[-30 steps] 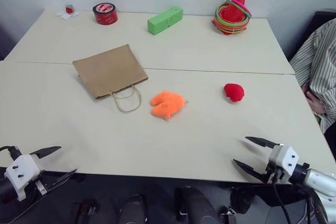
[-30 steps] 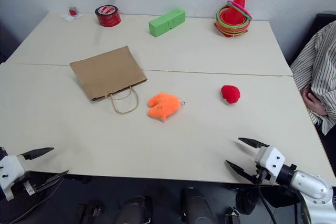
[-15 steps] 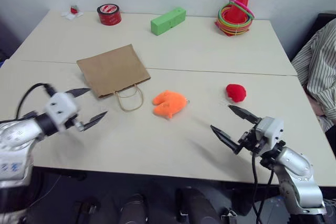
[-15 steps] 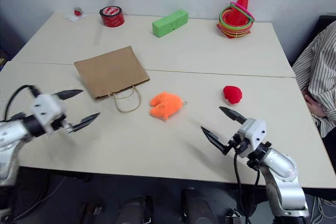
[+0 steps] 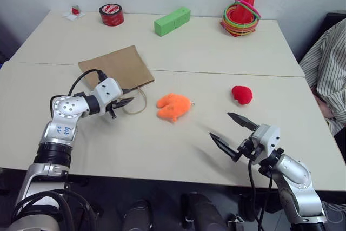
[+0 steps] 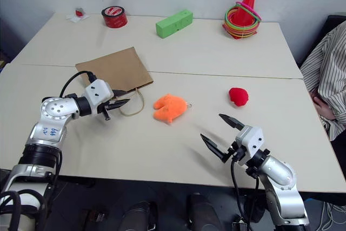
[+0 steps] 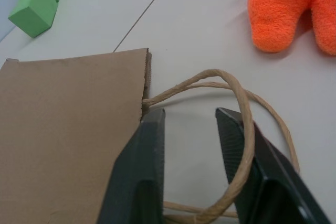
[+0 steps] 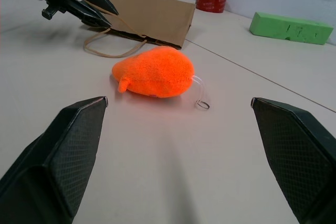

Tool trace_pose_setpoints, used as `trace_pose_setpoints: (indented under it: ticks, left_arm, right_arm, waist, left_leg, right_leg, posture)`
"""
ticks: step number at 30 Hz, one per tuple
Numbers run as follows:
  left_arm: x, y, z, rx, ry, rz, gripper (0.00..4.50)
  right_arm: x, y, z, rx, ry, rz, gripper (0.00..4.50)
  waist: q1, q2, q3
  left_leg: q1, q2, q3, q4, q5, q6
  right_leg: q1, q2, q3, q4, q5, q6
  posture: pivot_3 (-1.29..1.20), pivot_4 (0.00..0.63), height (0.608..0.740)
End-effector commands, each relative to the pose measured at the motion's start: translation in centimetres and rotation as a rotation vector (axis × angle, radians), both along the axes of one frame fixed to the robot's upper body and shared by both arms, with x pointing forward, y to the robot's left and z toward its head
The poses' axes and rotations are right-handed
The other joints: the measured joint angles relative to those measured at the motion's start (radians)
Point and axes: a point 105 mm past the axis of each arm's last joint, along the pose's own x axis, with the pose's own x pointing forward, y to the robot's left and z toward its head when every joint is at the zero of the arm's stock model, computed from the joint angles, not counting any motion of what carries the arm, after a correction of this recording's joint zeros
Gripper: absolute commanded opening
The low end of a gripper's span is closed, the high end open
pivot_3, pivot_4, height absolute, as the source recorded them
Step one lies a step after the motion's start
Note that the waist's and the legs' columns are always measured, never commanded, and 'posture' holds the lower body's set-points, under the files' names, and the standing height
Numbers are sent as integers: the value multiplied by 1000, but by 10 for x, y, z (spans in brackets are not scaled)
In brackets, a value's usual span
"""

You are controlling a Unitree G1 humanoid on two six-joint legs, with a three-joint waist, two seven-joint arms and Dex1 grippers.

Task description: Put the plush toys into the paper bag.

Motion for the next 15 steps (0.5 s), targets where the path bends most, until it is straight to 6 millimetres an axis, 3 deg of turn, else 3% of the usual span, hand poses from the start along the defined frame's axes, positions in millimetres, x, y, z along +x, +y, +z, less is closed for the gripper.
trace_pose_setpoints:
  ticks: [1,4,6,11,15]
  left_arm:
    - [-11,2,35,-103,-9,-107,129]
    - [-39,3,72,-219,-10,-279,0]
    - [-42,11,82,-234,6,-268,0]
    - [-80,27,95,-204,127,-350,0]
    - [-93,28,102,-235,172,-362,0]
  right_arm:
    - [-6,13,14,7,-45,85,3548]
    - [-5,30,24,22,-49,164,2467]
    - [-2,38,29,32,-49,189,1757]
    - [14,95,50,33,-78,361,28]
    - [23,148,57,-4,-71,480,28]
  waist:
    - [2,0,0]
    - [-3,-1,1]
    - [-7,-1,1]
    - [-19,-1,1]
    - [-19,-1,1]
  left_leg:
    - [0,0,0,0,0,0]
    - [-1,0,0,1,1,-2]
    - [-1,2,0,2,2,-3]
    - [0,3,-2,3,3,-6]
    - [-1,6,-3,3,4,-7]
  right_leg:
    - [0,0,0,0,0,0]
    - [0,0,0,1,0,0]
    - [0,1,0,1,0,0]
    - [0,3,0,2,0,-1]
    - [-1,7,1,3,0,-4]
  posture:
    - [0,150,740]
    - [0,150,740]
    - [0,150,740]
    - [0,150,740]
    - [0,150,740]
